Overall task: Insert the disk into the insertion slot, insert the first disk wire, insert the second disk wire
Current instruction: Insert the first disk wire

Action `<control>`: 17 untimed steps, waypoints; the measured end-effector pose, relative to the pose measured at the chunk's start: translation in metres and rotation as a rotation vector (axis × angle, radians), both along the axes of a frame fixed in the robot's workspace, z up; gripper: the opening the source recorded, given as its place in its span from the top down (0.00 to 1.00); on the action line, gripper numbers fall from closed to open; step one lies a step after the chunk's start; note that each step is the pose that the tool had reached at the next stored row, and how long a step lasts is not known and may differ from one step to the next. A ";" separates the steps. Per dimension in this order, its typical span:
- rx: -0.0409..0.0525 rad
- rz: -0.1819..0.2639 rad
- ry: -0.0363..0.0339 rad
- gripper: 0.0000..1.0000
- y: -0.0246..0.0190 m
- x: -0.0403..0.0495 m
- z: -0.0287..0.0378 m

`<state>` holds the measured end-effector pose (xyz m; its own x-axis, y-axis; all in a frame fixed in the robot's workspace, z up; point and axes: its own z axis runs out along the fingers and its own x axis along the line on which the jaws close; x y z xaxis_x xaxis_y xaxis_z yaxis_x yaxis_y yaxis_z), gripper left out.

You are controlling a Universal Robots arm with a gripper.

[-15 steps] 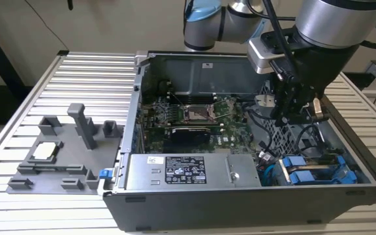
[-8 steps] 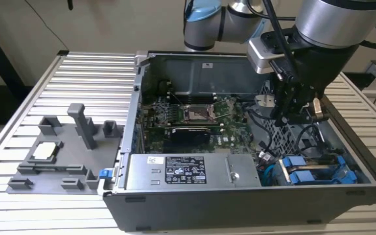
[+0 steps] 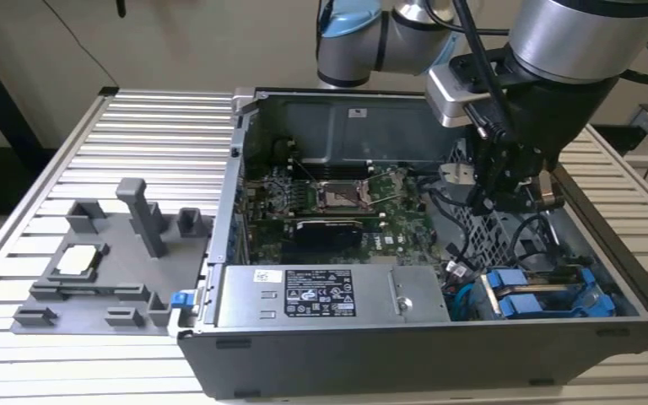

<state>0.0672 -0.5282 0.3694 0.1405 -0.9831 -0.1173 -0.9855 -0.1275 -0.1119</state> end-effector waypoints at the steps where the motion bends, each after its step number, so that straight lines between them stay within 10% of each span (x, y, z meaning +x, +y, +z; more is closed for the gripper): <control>1: 0.0000 0.000 0.0000 0.84 0.0000 0.0000 0.0000; 10: -0.0002 0.000 0.0022 0.84 -0.0013 0.0018 -0.0001; 17: -0.0014 0.000 0.0111 0.84 -0.0190 0.0090 -0.0006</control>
